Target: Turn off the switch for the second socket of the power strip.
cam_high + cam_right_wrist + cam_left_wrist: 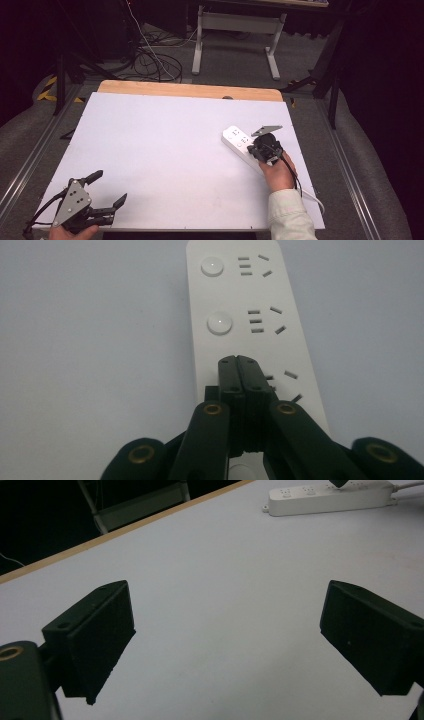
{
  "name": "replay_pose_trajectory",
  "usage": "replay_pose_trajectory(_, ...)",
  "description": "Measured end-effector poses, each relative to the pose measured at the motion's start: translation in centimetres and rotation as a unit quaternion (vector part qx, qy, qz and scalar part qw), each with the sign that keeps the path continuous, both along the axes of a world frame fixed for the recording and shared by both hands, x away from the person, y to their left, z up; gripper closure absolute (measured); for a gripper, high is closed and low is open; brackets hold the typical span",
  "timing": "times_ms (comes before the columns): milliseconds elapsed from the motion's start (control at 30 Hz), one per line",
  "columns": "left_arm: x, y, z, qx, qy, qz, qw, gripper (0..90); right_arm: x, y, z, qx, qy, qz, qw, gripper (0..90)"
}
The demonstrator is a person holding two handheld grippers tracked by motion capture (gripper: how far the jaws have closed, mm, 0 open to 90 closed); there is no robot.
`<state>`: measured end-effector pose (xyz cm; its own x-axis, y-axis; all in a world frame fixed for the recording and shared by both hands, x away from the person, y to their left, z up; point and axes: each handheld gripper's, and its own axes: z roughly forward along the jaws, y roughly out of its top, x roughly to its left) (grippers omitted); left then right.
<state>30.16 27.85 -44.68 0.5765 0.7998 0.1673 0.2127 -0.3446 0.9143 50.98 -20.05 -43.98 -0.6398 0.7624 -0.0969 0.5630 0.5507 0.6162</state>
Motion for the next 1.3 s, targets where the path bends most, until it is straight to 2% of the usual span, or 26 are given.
replay_pose_trajectory(767,-0.03,-0.01,0.01,0.001,-0.001,0.0,1.0,7.8,0.19,-0.1,-0.59,0.013,0.008,0.001,0.9999,90.0)
replay_pose_trajectory(1133,-0.06,-0.02,0.02,0.0,-0.002,0.0,1.0,7.8,-0.01,-0.09,-0.84,0.018,-0.004,-0.005,0.9998,90.0)
replay_pose_trajectory(1300,-0.07,-0.01,0.02,0.0,-0.002,-0.001,1.0,7.8,-0.16,0.12,-0.86,0.009,-0.01,-0.008,0.9999,90.0)
